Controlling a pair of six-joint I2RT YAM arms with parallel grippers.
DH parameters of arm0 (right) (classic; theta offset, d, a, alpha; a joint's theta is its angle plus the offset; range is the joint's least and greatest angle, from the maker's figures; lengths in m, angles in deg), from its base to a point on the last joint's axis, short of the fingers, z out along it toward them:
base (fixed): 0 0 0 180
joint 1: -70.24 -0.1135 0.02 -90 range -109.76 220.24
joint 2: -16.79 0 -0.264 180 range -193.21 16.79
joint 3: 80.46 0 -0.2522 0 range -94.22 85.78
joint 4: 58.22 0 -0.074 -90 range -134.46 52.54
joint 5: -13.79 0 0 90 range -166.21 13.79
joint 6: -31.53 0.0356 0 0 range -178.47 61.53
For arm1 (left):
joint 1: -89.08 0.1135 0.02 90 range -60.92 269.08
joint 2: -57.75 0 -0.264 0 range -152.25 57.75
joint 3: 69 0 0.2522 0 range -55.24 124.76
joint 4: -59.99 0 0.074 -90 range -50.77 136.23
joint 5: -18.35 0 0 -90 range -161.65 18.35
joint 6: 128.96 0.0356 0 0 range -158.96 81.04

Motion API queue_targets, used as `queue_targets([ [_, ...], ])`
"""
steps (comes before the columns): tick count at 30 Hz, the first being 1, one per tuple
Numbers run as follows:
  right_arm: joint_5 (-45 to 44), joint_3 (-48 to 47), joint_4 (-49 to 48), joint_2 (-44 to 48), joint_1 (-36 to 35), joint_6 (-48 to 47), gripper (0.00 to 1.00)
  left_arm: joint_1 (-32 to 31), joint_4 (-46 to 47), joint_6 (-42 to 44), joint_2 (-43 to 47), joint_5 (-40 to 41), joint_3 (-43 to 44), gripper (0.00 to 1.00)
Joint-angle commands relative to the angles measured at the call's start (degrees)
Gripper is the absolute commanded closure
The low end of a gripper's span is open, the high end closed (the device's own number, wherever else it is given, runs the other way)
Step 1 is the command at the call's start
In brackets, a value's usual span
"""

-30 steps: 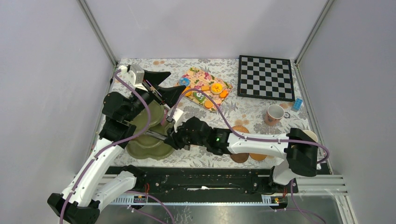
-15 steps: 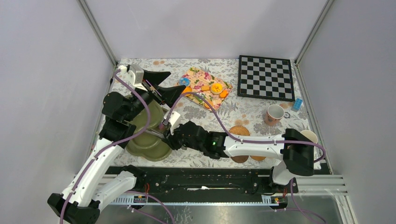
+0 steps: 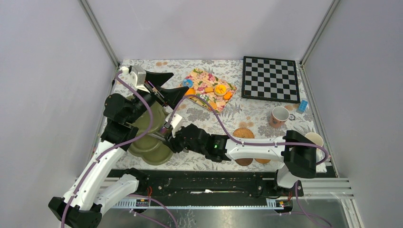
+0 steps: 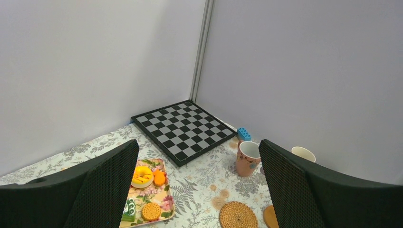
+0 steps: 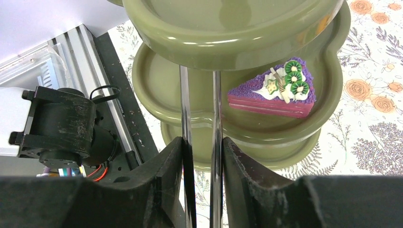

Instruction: Serve the afternoon tea

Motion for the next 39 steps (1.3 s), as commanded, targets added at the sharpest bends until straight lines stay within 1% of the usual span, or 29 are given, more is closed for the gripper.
queue_targets([
  [1,-0.78,-0.94,-4.55,0.54,-0.48,-0.03,0.58,-0.01,3.06,-0.48,0.11,-1.5,0.28,0.01],
  [11,-0.59,-0.41,-5.29,1.09,-0.48,0.64,0.5,-0.01,3.1,-0.57,0.04,-1.55,0.28,0.01],
  [17,-0.26,0.47,-5.08,2.36,-0.52,1.04,0.51,-0.01,3.14,-0.57,0.09,-1.62,0.28,0.01],
  [25,1.25,3.84,-4.35,6.89,-0.5,2.43,0.53,-0.01,3.16,-0.65,0.04,-1.7,0.28,0.01],
  [33,2.73,7.16,-1.81,11.27,-0.48,3.55,0.52,-0.01,3.24,-0.83,-0.21,-1.96,0.28,0.01],
  [39,4.55,11.79,1.66,17.71,-0.56,3.86,0.53,-0.01,3.24,-0.83,-0.29,-1.92,0.28,0.01],
])
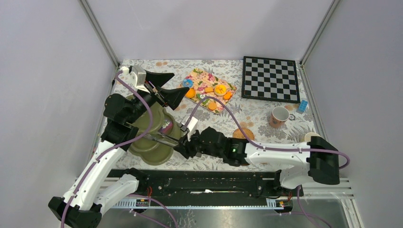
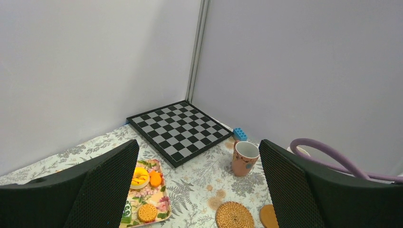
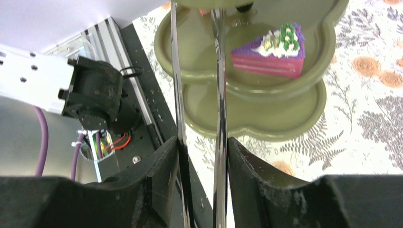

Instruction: Serve the afternoon tea

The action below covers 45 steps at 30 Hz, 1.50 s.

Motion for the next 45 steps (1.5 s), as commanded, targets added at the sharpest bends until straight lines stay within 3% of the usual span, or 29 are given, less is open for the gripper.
queue_targets([
  [1,1.55,3.4,2.31,7.37,-0.39,0.57,0.53,0.04,2.83,-0.24,-0.31,-1.26,0.28,0.01],
  [10,-2.53,13.05,12.89,26.14,-0.39,0.87,0.56,-0.01,2.92,-0.42,-0.33,-1.39,0.28,0.01],
  [16,-18.35,16.56,22.63,38.55,-0.32,1.27,0.57,-0.01,3.0,-0.59,-0.27,-1.4,0.3,0.01],
  [20,-32.37,17.25,28.01,41.92,0.1,2.08,0.57,-0.01,3.13,-0.76,-0.26,-1.5,0.29,0.01],
  [23,-35.08,15.51,31.12,39.16,4.35,2.54,0.56,-0.01,3.25,-0.93,-0.32,-1.61,0.28,0.01],
  [30,-15.21,10.93,28.39,23.97,26.95,0.58,0.56,-0.09,3.27,-0.8,-0.33,-1.46,0.14,0.01],
  [36,-10.66,3.3,24.45,8.82,31.35,-4.16,0.52,-0.1,2.84,-0.2,-0.32,-0.95,0.19,0.01],
  [45,-5.14,-2.89,20.52,-0.59,33.61,-5.61,0.49,-0.09,2.74,-0.15,-0.25,-1.07,0.28,0.01],
])
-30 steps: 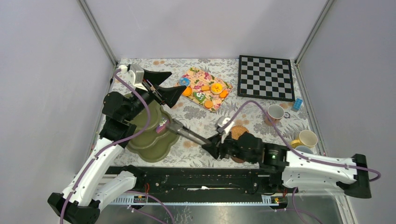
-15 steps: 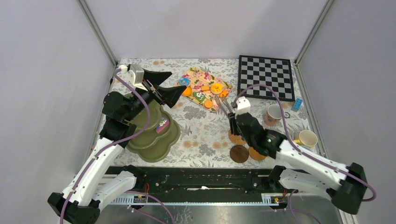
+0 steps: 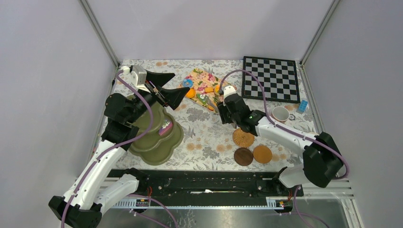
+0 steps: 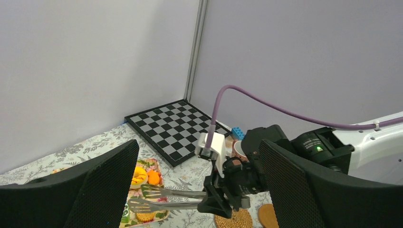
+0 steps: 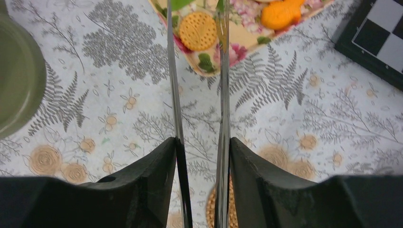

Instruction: Serve the afternoon tea

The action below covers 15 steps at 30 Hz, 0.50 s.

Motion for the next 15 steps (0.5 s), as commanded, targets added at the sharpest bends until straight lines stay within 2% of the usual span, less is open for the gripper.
queue_targets([
  [1,3.69,-5.51,-4.12,-3.71,1.12,-2.13,0.48,-0.1,2.57,0.26,0.14,-0.95,0.28,0.01],
  [15,3.17,-11.95,-4.19,-12.41,1.2,-4.94,0.45,-0.1,2.65,0.17,-0.52,-1.08,0.28,0.01],
])
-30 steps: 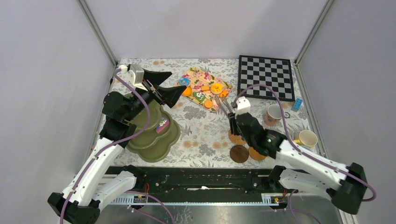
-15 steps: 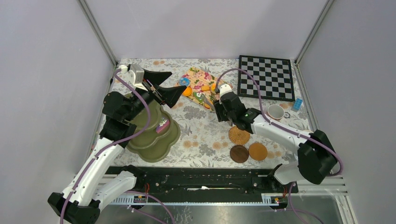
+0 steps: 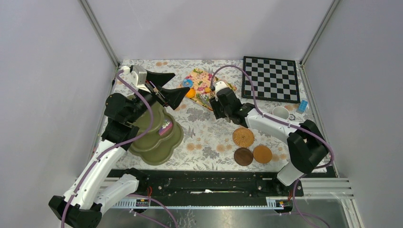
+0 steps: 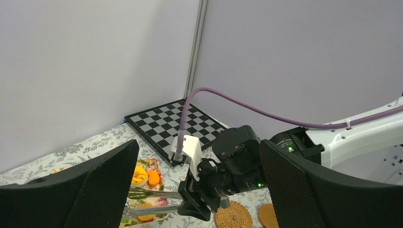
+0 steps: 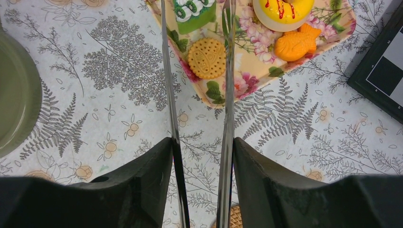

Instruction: Serve the afternoon tea

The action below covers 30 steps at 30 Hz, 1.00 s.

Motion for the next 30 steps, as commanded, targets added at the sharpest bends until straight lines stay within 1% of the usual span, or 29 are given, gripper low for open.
queue_targets([
  [1,0.67,-3.58,-2.11,-1.93,0.32,-1.29,0.45,-0.1,2.63,0.09,-0.49,-1.07,0.28,0.01],
  [6,0.65,-4.39,-2.17,-3.82,0.33,-1.48,0.48,-0.1,2.63,0.08,-0.61,-1.01,0.28,0.01],
  [10,0.34,-4.49,-2.18,-4.37,0.34,-1.56,0.53,-0.1,2.63,0.08,-0.61,-1.14,0.28,0.01],
  [15,-0.41,-3.13,-2.65,-2.81,0.38,-1.51,0.6,-0.1,2.72,0.0,-0.42,-1.14,0.28,0.01],
  [19,-0.68,-1.78,-2.75,0.08,0.34,-1.58,0.62,-0.1,2.72,0.0,-0.38,-1.14,0.28,0.01],
  [24,1.26,0.55,-3.12,5.81,0.3,-2.23,0.63,-0.08,2.72,-0.09,-0.16,-1.19,0.28,0.01],
  [30,6.08,0.83,-3.52,10.59,0.36,-2.69,0.64,-0.1,2.98,-0.35,-0.16,-1.42,0.28,0.01],
])
